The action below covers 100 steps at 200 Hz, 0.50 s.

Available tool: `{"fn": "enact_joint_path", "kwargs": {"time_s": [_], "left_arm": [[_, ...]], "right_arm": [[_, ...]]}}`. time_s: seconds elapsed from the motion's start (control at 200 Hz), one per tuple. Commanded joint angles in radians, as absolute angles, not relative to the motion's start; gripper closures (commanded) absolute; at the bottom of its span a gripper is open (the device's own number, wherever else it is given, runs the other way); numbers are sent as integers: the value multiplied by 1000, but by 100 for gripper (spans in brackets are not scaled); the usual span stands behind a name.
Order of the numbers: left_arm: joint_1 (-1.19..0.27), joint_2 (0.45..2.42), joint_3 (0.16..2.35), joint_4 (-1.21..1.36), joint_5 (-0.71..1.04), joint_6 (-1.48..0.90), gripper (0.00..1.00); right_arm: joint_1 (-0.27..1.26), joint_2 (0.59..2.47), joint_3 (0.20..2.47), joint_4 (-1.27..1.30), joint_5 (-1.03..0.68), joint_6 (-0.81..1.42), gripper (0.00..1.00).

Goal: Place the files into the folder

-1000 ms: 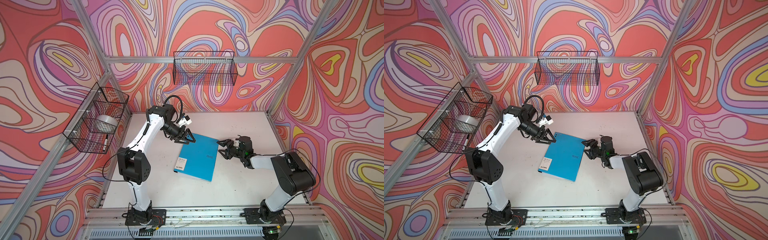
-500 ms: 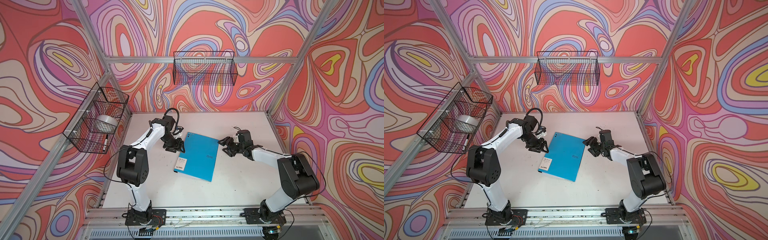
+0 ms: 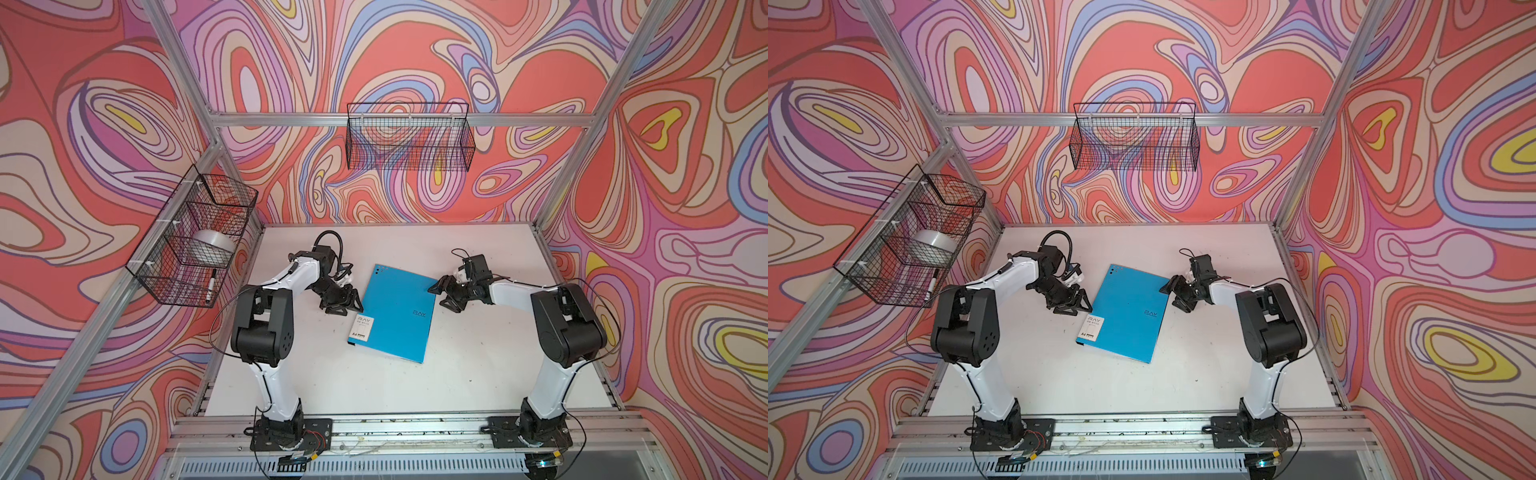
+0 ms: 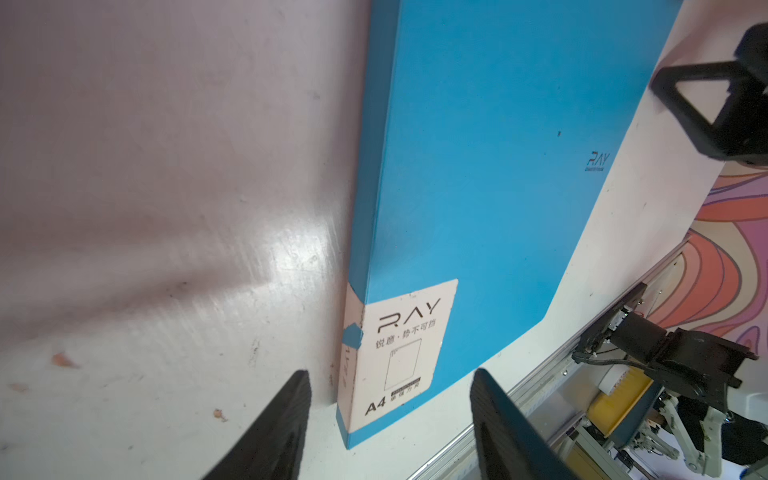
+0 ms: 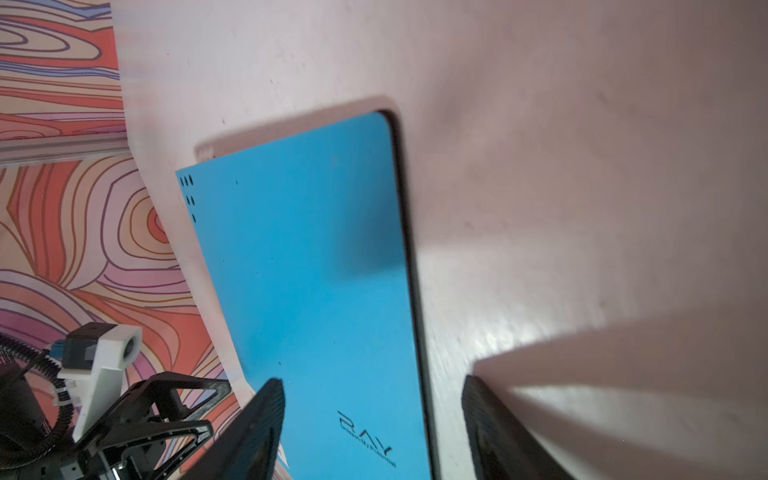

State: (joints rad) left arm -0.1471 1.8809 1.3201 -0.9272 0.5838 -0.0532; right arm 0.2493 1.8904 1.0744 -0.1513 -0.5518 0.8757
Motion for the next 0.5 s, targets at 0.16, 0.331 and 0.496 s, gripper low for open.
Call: {"fn": "enact_joint_path", "kwargs": {"time_s": [0.16, 0.331, 0.496], "left_arm": [[-132, 1853, 1248, -905, 637, -7, 38], [-129, 1862, 1234, -941, 708, 14, 38], [-118, 1867, 1228, -941, 700, 29, 38]], "right_arm": [[247, 2035, 1249, -265, -623, 763, 29], [249, 2100, 1331, -245, -678, 769, 29], [252, 2147, 1402, -230, -722, 785, 29]]}}
